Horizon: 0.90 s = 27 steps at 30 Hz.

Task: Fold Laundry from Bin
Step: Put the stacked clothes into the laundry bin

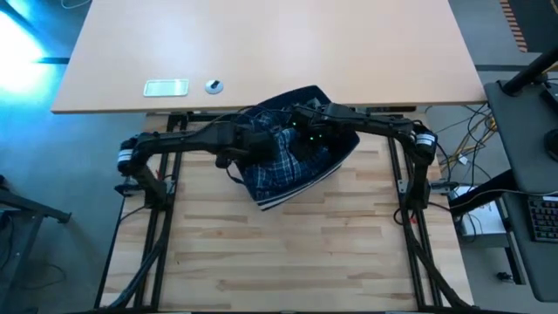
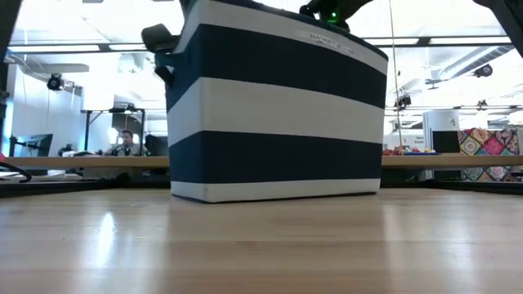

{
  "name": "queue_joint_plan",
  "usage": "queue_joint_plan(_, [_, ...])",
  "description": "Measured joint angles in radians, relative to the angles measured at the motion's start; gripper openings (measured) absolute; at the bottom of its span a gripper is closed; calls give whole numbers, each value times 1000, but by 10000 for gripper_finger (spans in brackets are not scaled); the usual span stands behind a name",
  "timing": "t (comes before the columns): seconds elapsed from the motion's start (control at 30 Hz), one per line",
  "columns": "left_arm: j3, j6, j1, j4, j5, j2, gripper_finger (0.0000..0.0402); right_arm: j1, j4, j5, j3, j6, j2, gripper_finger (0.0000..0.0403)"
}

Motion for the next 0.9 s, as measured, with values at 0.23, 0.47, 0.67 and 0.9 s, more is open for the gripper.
queue_joint_plan(0.23, [194, 73, 35, -145, 85, 179, 24, -30, 12, 42, -25, -78, 1, 63])
queue_joint_plan(0.47, [341, 199, 44, -282, 102, 249, 55, -33, -51, 63, -29, -141, 5, 101])
queue_joint_plan(0.67, [384, 288, 44, -310, 147, 234, 119, -32, -88, 92, -29, -147, -8, 190])
queue_joint_plan(0.9, [372, 330, 18, -311, 164, 148, 185, -41, -232, 103, 50, -172, -73, 227])
